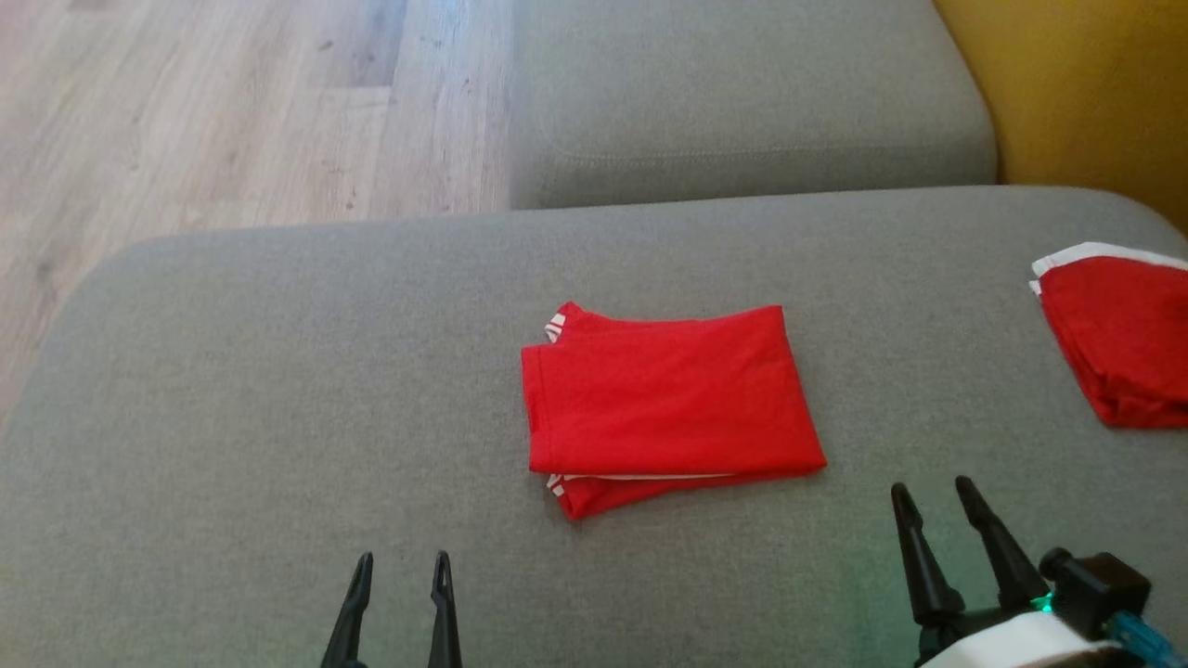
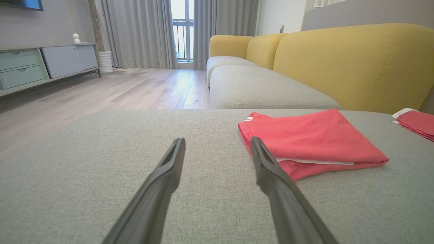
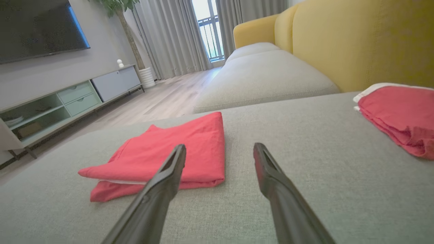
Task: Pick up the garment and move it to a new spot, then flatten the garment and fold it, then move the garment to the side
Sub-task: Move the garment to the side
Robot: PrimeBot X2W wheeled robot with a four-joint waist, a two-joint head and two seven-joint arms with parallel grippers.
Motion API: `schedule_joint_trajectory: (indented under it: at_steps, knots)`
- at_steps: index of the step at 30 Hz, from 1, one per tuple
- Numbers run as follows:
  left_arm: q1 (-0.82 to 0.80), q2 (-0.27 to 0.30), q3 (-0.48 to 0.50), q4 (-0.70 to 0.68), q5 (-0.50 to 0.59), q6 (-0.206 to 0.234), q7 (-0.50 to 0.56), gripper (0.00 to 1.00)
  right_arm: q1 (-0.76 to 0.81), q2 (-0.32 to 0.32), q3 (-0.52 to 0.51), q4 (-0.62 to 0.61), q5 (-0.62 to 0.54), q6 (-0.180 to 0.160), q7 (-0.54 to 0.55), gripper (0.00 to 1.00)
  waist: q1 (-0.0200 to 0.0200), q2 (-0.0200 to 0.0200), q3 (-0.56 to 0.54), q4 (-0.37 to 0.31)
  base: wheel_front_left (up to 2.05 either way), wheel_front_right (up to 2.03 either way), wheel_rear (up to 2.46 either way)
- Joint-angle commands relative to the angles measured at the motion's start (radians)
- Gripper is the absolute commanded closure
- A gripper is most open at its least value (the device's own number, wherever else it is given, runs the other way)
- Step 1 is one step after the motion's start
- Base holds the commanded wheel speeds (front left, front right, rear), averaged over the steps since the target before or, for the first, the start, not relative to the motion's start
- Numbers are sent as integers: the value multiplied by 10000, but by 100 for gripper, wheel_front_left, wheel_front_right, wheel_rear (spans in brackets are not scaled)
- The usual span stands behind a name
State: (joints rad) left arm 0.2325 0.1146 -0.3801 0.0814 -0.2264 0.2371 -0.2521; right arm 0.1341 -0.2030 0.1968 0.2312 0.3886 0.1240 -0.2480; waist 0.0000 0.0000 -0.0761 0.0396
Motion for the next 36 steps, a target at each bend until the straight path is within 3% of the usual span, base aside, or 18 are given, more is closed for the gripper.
schedule_joint_trajectory:
  at_steps: [1, 13, 22, 32, 33, 34, 35, 36]
  knots:
    - [-382, -146, 409, -289, 154, 0, -97, 0, -507, -311, 285, -184, 95, 67, -137, 0, 0, 0, 163, 33, 0, 0, 0]
    - [-1248, -472, 71, -212, 330, -205, -97, 0, -2917, -949, 685, 1144, 1869, 67, 800, 0, 0, 0, 1790, 518, 0, 0, 0]
    - [-2434, -621, -321, 167, 332, -417, -97, 0, -4471, -2038, 1666, 1686, 4423, 67, 3193, 0, 0, 0, 2830, 1161, 0, 0, 0]
    - [-2780, -639, -499, 254, 435, -378, -97, 0, -5056, -2602, 2250, 2038, 6867, 67, 4659, 0, 0, 0, 3131, 1418, 0, 0, 0]
    - [-2789, -640, -515, 256, 433, -374, -97, 0, -5067, -2637, 2328, 2032, 7067, 67, 4757, 20, 0, 0, 3136, 1434, 0, 0, 0]
    - [-2795, -640, -527, 257, 429, -364, -97, 0, -5061, -2679, 2412, 2001, 7258, 67, 4850, 55, 0, 0, 3141, 1446, 0, 0, 0]
    - [-2800, -641, -535, 254, 426, -348, -97, 0, -5058, -2730, 2479, 1954, 7422, 67, 4899, 71, 0, 0, 3147, 1450, 0, 0, 0]
    - [-2804, -641, -539, 248, 420, -330, -97, 0, -5061, -2781, 2527, 1887, 7563, 67, 4880, 100, 0, 0, 3151, 1449, 0, 0, 0]
